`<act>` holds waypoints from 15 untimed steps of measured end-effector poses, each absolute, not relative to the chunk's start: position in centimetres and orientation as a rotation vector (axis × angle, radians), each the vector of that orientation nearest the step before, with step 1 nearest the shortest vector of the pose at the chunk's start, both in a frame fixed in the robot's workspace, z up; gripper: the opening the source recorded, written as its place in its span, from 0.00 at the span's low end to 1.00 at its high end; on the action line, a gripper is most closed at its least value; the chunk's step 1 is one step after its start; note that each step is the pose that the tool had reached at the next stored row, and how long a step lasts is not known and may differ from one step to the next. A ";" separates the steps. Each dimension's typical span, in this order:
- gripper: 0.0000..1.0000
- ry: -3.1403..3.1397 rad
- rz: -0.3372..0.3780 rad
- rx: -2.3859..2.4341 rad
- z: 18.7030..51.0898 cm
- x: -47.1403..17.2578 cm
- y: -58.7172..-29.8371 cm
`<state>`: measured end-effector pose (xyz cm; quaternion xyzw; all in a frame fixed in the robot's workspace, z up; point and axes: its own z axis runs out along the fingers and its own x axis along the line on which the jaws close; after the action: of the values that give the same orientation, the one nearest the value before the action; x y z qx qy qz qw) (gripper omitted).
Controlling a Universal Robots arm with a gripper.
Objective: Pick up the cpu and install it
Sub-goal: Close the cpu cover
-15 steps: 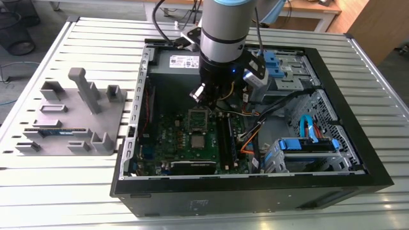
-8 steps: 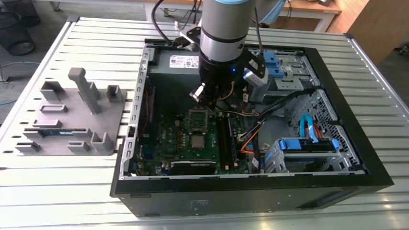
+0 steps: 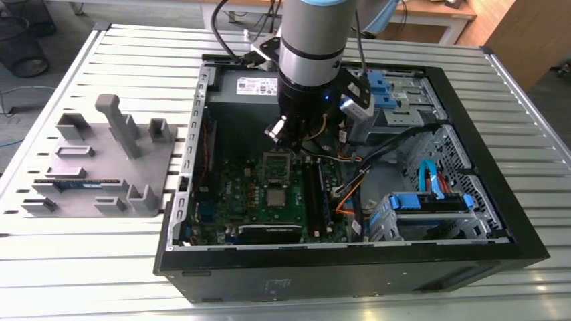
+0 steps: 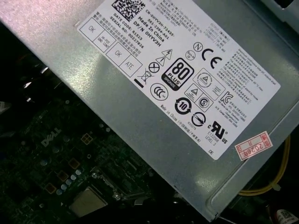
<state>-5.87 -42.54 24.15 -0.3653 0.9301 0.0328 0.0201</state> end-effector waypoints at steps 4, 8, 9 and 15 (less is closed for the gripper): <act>0.11 2.881 0.102 -1.144 24.3 -5.9 -42.6; 0.11 2.877 0.102 -1.155 24.4 -5.9 -42.7; 0.11 2.875 0.102 -1.158 24.4 -5.9 -42.7; 0.11 2.866 0.103 -1.182 24.5 -5.9 -43.0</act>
<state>-5.90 -43.00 24.53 -0.3811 0.9237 0.0331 0.0199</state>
